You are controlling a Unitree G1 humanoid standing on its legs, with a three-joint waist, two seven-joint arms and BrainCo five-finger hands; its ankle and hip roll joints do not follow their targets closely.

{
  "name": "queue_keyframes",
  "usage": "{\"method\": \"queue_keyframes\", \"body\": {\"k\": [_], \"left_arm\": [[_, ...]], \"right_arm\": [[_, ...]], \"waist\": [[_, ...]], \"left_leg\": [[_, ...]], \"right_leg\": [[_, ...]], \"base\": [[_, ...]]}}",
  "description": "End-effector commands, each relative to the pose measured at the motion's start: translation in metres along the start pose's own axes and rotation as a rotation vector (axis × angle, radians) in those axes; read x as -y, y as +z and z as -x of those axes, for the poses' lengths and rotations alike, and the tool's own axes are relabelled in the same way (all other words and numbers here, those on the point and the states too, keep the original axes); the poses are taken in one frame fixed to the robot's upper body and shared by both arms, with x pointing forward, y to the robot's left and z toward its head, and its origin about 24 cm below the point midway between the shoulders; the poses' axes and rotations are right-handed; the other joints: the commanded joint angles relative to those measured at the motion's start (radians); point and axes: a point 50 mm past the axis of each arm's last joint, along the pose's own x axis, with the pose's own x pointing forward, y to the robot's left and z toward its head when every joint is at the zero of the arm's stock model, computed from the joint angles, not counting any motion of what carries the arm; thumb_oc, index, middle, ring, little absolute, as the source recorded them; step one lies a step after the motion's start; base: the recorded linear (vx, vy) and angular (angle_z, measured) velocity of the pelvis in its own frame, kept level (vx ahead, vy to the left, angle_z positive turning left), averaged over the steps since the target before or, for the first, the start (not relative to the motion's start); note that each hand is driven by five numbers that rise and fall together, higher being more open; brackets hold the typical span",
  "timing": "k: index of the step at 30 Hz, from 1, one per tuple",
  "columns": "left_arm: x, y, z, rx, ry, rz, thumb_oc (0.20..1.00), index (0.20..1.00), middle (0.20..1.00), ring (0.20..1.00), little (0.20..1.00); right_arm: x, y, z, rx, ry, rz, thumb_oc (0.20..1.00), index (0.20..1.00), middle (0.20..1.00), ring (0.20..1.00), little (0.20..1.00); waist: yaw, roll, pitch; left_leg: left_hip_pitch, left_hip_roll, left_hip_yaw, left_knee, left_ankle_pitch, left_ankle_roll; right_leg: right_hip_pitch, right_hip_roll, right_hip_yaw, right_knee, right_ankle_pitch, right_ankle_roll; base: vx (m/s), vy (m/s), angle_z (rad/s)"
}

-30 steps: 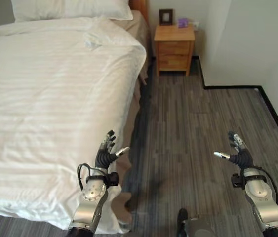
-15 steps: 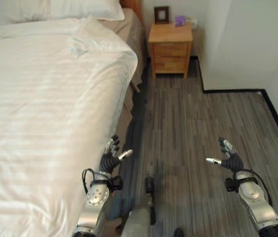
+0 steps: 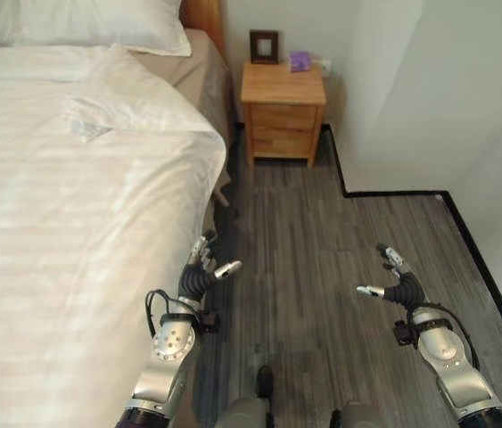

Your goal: Making the bed.

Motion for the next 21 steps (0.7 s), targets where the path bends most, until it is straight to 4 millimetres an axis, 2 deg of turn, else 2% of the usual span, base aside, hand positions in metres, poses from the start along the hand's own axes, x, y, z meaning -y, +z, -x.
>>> {"method": "queue_keyframes", "body": {"k": [1,3,6,9,10,12,13,14,15,16,17,18,19,20,21], "left_arm": [[-0.011,0.012,0.002,0.072,0.021,-0.013,1.0,1.0,1.0,1.0,1.0],[-0.015,0.009,0.001,0.057,0.038,-0.015,1.0,1.0,1.0,1.0,1.0],[-0.017,0.003,0.002,0.034,0.051,-0.024,1.0,1.0,1.0,1.0,1.0],[-0.012,-0.002,0.005,0.018,0.03,-0.011,1.0,1.0,1.0,1.0,1.0],[-0.009,-0.003,0.006,0.011,0.023,-0.003,1.0,1.0,1.0,1.0,1.0],[-0.005,-0.006,0.009,0.0,0.013,-0.004,1.0,1.0,1.0,1.0,1.0],[-0.003,-0.007,0.008,-0.001,0.018,0.014,1.0,1.0,1.0,1.0,1.0],[-0.003,-0.007,0.008,-0.005,0.019,0.022,1.0,1.0,1.0,1.0,1.0],[-0.001,-0.005,0.007,0.003,0.026,0.049,1.0,1.0,1.0,1.0,1.0],[0.0,-0.004,0.008,0.003,0.018,0.063,1.0,1.0,1.0,1.0,1.0],[0.0,-0.001,0.007,0.022,0.027,0.088,1.0,1.0,1.0,1.0,1.0],[0.0,0.0,0.007,0.023,0.027,0.087,1.0,1.0,1.0,1.0,1.0],[0.0,0.002,0.006,0.035,0.032,0.099,1.0,1.0,1.0,1.0,1.0],[0.002,0.002,0.006,0.031,0.027,0.106,1.0,1.0,1.0,1.0,1.0],[0.001,0.002,0.006,0.032,0.027,0.105,1.0,1.0,1.0,1.0,1.0]], "right_arm": [[0.019,0.014,-0.009,0.078,-0.091,0.028,1.0,1.0,1.0,1.0,1.0],[0.021,0.011,-0.008,0.063,-0.105,0.033,1.0,1.0,1.0,1.0,1.0],[0.021,0.005,-0.003,0.032,-0.11,0.039,1.0,1.0,1.0,1.0,1.0],[0.022,-0.008,0.011,-0.025,-0.108,0.04,1.0,1.0,1.0,1.0,1.0],[0.021,-0.013,0.015,-0.044,-0.106,0.034,1.0,1.0,1.0,1.0,1.0],[0.022,-0.021,0.021,-0.084,-0.098,0.036,1.0,1.0,1.0,1.0,1.0],[0.023,-0.023,0.02,-0.088,-0.1,0.035,1.0,1.0,1.0,1.0,1.0],[0.023,-0.024,0.019,-0.09,-0.093,0.042,1.0,1.0,1.0,1.0,1.0],[0.023,-0.021,0.015,-0.074,-0.097,0.039,1.0,1.0,1.0,1.0,1.0],[0.025,-0.018,0.012,-0.068,-0.099,0.033,1.0,1.0,1.0,1.0,1.0],[0.028,-0.014,0.007,-0.047,-0.117,0.033,1.0,1.0,1.0,1.0,1.0],[0.028,-0.013,0.007,-0.046,-0.118,0.032,1.0,1.0,1.0,1.0,1.0],[0.028,-0.012,0.004,-0.043,-0.111,0.043,1.0,1.0,1.0,1.0,1.0],[0.028,-0.01,0.001,-0.037,-0.111,0.044,1.0,1.0,1.0,1.0,1.0],[0.028,-0.01,0.001,-0.036,-0.112,0.044,1.0,1.0,1.0,1.0,1.0]], "waist": [[-0.017,-0.022,0.003],[-0.033,-0.027,0.002],[-0.058,-0.01,-0.008],[-0.095,-0.013,-0.023],[-0.109,-0.012,-0.034],[-0.135,0.012,-0.054],[-0.141,0.029,-0.064],[-0.137,0.031,-0.06],[-0.131,0.03,-0.04],[-0.114,0.01,-0.017],[-0.082,-0.024,0.014],[-0.079,-0.019,0.016],[-0.053,-0.024,0.027],[-0.016,-0.018,0.042],[-0.015,-0.025,0.041]], "left_leg": [[0.138,0.042,0.023,0.004,-0.179,-0.164],[0.177,0.051,0.01,0.004,-0.212,-0.184],[0.253,0.082,-0.006,0.004,-0.272,-0.205],[0.341,0.087,-0.064,0.004,-0.334,-0.198],[0.361,0.097,-0.077,0.004,-0.326,-0.202],[0.359,0.126,-0.088,0.109,-0.314,-0.229],[0.332,0.137,-0.097,0.219,-0.247,-0.253],[0.276,0.134,-0.089,0.336,-0.177,-0.27],[0.193,0.136,-0.092,0.538,-0.056,-0.304],[0.094,0.112,-0.082,0.702,-0.006,-0.297],[-0.01,0.099,-0.033,0.85,-0.01,-0.271],[-0.018,0.105,-0.031,0.867,-0.02,-0.27],[-0.065,0.127,0.006,0.854,-0.062,-0.251],[-0.132,0.14,0.044,0.771,-0.097,-0.24],[-0.132,0.133,0.048,0.763,-0.089,-0.238]], "right_leg": [[-0.018,0.048,-0.032,-0.325,0.195,0.002],[-0.071,0.03,-0.054,-0.458,0.247,0.027],[-0.174,0.015,-0.079,-0.465,0.273,0.043],[-0.146,0.027,-0.034,-0.456,0.309,0.028],[-0.129,0.04,-0.012,-0.456,0.33,0.016],[-0.089,0.07,0.02,-0.454,0.329,-0.004],[-0.062,0.088,0.025,-0.461,0.321,-0.018],[-0.029,0.095,0.024,-0.464,0.306,-0.032],[0.014,0.104,0.029,-0.465,0.286,-0.066],[0.054,0.095,0.036,-0.465,0.273,-0.083],[0.114,0.087,0.058,-0.465,0.234,-0.108],[0.112,0.093,0.06,-0.465,0.234,-0.107],[0.141,0.093,0.072,-0.465,0.215,-0.109],[0.188,0.098,0.09,-0.465,0.176,-0.111],[0.183,0.091,0.092,-0.465,0.178,-0.111]], "base": [[0.41,-0.039,0.44],[0.6,-0.058,0.51],[0.64,-0.072,0.57],[0.65,-0.152,0.68],[0.61,-0.191,0.97],[0.59,-0.173,0.91],[0.47,-0.165,0.68],[0.46,-0.215,0.57],[0.34,-0.241,0.03],[0.48,-0.361,-0.42],[0.32,-0.256,-0.71],[0.45,-0.217,-0.9],[0.43,-0.023,-0.9],[0.44,-0.037,-0.8],[0.43,0.028,-0.65]]}}
